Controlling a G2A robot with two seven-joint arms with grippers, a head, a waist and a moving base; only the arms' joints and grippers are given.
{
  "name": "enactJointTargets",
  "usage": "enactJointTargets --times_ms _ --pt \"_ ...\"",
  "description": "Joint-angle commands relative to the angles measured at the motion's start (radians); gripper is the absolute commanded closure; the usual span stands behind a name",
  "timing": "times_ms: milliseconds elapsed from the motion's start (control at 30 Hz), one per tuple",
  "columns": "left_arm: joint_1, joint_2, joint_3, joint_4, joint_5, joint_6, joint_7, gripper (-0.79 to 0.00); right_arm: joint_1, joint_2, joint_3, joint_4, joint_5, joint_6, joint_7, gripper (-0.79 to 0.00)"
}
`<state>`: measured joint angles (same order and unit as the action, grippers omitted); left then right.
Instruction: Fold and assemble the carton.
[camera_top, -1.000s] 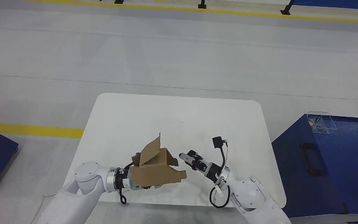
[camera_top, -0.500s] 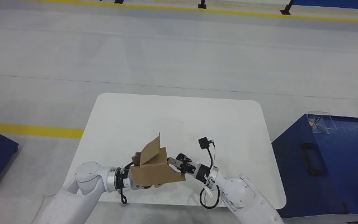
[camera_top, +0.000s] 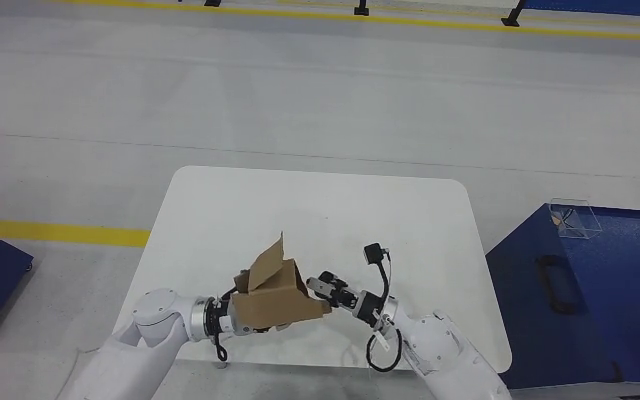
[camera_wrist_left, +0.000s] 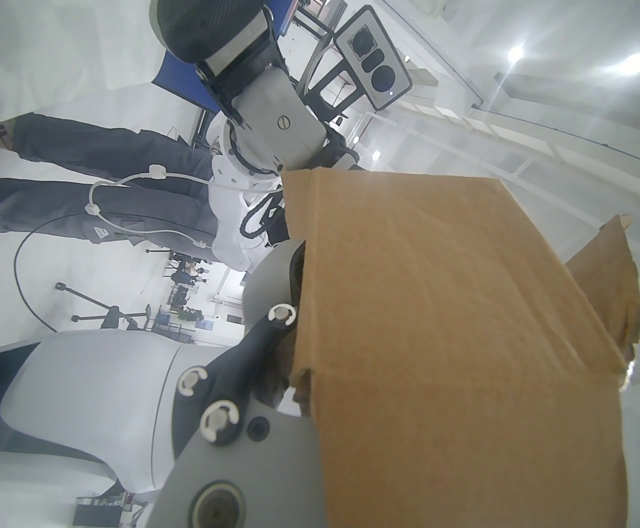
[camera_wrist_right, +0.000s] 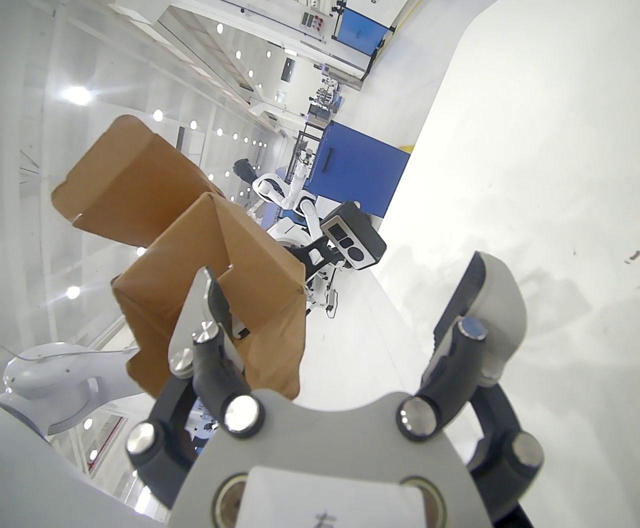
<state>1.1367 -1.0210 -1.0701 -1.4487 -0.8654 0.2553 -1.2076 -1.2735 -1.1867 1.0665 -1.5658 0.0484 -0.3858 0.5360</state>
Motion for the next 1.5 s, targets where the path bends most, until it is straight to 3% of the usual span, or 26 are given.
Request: enactJointTargets --times_ms 0,267,767,1033,1367,1467 --pt "0.0 -0.001 -0.002 0.002 -0.007 -0.002 0.002 0.0 -0.01 0.003 0.018 -0.011 0.009 -0.02 0.001 -0.785" --pt "0.001 -0.007 -0.038 0.026 -0.062 -0.041 0.088 0.0 -0.086 0.016 0.065 -0.094 -0.017 -0.145 0.002 -0.785" --pt "0.035 -0.005 -0.055 -0.026 0.019 -0.094 0.133 0.0 -0.004 -0.014 -0.037 -0.034 -0.17 -0.029 -0.117 -0.785" --pt "0.063 -0.002 -0.069 -0.058 0.086 -0.147 0.164 0.0 0.031 -0.027 -0.068 0.009 -0.154 0.004 -0.115 -0.785" --pt "0.068 -0.001 -0.07 -0.07 0.095 -0.15 0.15 0.0 0.014 -0.026 -0.055 0.0 -0.052 -0.038 -0.062 -0.785" --pt "0.083 -0.002 -0.079 -0.09 0.119 -0.186 0.218 0.0 0.014 -0.026 -0.055 0.0 -0.052 -0.038 -0.062 -0.785"
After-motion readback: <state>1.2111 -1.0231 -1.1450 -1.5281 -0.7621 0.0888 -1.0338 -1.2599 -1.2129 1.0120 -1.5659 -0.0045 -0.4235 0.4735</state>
